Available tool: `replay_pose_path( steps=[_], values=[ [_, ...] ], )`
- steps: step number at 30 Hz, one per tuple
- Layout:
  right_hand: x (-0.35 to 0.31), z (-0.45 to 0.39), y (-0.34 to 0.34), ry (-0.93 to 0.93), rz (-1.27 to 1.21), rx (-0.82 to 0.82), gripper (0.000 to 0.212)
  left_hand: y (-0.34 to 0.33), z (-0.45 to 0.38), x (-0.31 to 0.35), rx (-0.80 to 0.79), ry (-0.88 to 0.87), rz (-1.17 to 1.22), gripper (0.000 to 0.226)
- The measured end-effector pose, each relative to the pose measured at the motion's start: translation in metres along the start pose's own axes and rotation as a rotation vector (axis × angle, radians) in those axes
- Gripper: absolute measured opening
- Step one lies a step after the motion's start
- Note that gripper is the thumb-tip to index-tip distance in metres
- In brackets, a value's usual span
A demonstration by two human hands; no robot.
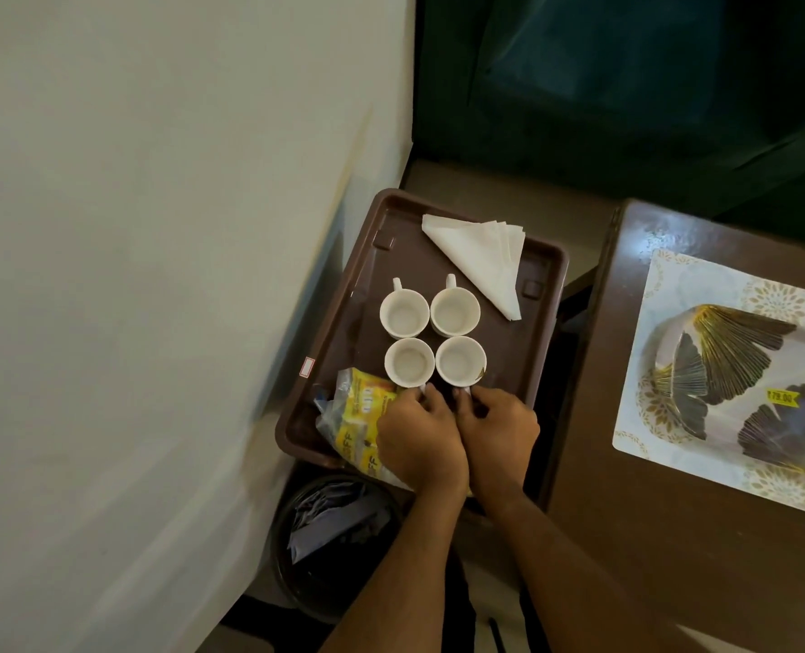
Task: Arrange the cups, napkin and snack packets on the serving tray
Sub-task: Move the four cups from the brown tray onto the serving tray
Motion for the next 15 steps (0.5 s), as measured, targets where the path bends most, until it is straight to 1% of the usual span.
replay_pose_path(
  steps=[5, 7, 11, 15],
  values=[
    [-0.002, 0.003, 0.004, -0.001, -0.006, 0.017, 0.031, 0.002, 0.007, -0.004, 0.077, 0.006, 0.179, 0.031],
    [-0.001, 0.004, 0.007, -0.004, -0.017, 0.041, 0.033, 0.005, 0.011, -0.005, 0.105, -0.015, 0.224, 0.031],
    [0.001, 0.004, 0.019, 0.025, -0.045, 0.083, 0.036, 0.013, 0.023, -0.005, 0.151, -0.071, 0.273, 0.026],
    [0.007, -0.003, 0.038, 0.046, -0.132, 0.118, 0.031, 0.02, 0.044, 0.004, 0.165, -0.134, 0.341, 0.024]
  ],
)
Point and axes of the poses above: each hand's wrist, its own z-axis away from the middle knuckle, its own y-axis out of the back of the hand, x = y × z, the point moved 3 cm from there along -z, towards the middle knuckle, and after that the axes turned 13 degrees about x, right-handed, at the moved point
